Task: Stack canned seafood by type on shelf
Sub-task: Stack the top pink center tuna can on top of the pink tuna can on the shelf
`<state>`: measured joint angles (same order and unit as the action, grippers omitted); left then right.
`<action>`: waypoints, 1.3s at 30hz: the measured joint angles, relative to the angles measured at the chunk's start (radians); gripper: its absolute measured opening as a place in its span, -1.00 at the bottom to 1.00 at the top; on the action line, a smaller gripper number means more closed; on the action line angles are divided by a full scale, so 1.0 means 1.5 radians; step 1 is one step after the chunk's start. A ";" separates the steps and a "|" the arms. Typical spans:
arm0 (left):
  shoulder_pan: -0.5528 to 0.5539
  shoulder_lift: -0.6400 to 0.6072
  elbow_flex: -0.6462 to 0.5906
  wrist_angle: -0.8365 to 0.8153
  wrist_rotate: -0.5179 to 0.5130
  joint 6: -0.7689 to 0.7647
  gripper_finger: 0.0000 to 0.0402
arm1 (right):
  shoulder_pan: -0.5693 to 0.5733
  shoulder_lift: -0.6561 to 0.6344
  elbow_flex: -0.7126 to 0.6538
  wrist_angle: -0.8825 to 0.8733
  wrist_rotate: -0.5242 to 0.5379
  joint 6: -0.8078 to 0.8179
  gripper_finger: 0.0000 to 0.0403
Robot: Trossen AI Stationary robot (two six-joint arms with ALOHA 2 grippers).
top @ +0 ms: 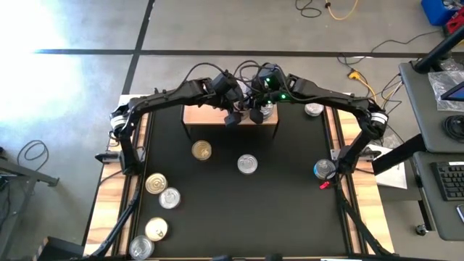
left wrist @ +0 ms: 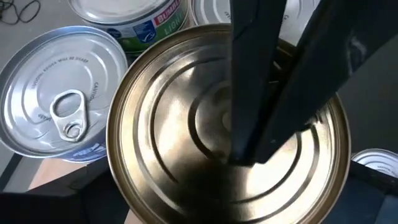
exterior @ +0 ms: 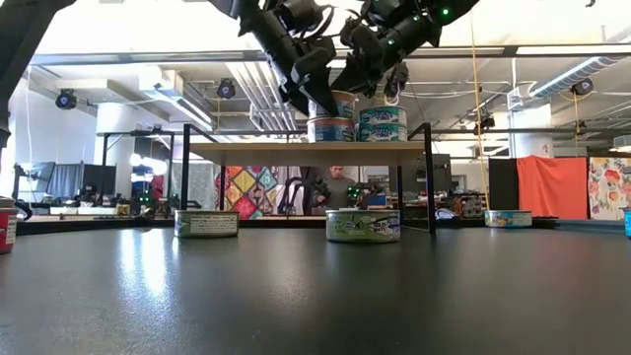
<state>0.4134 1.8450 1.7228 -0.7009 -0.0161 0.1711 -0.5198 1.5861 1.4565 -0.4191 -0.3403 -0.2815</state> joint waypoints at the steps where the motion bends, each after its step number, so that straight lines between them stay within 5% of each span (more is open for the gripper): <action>1: 0.000 0.000 0.000 -0.002 -0.006 -0.007 0.90 | 0.000 0.000 -0.002 0.000 0.001 0.001 -0.94; 39: -0.008 -0.008 0.001 -0.051 -0.018 -0.065 0.90 | 0.000 0.000 -0.021 -0.009 0.042 0.051 -0.94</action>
<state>0.4019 1.8336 1.7248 -0.7776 -0.0433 0.0742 -0.5194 1.5856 1.4243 -0.4332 -0.2776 -0.2050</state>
